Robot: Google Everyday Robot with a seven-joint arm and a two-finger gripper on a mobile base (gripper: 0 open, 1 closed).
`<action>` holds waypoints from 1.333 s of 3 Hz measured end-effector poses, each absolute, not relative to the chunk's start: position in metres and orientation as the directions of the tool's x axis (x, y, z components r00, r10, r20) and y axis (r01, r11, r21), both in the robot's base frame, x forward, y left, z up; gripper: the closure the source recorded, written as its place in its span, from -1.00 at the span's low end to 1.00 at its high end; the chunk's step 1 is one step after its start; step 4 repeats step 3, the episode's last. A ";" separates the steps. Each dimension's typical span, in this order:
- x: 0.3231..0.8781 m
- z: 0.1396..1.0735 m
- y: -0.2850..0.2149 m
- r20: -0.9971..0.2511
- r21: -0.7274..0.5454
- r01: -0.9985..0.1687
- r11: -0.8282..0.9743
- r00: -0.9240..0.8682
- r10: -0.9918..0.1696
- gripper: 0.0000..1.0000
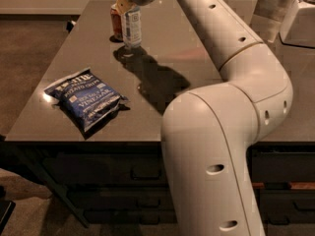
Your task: Move blue plastic bottle near coke can
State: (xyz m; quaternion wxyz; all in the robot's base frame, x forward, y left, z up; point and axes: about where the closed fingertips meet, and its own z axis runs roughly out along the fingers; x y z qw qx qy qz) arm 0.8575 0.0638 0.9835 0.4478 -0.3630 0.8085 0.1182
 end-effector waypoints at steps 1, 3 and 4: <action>0.860 0.980 0.066 -0.791 -0.144 -0.698 0.701 -0.345 -0.505 -0.52; 0.861 0.976 0.068 -0.777 -0.148 -0.703 0.695 -0.353 -0.522 -1.00; 0.861 0.976 0.068 -0.777 -0.148 -0.703 0.695 -0.353 -0.522 -1.00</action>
Offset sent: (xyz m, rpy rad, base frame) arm 0.0130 -0.0032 0.0051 -0.0657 0.0308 0.0074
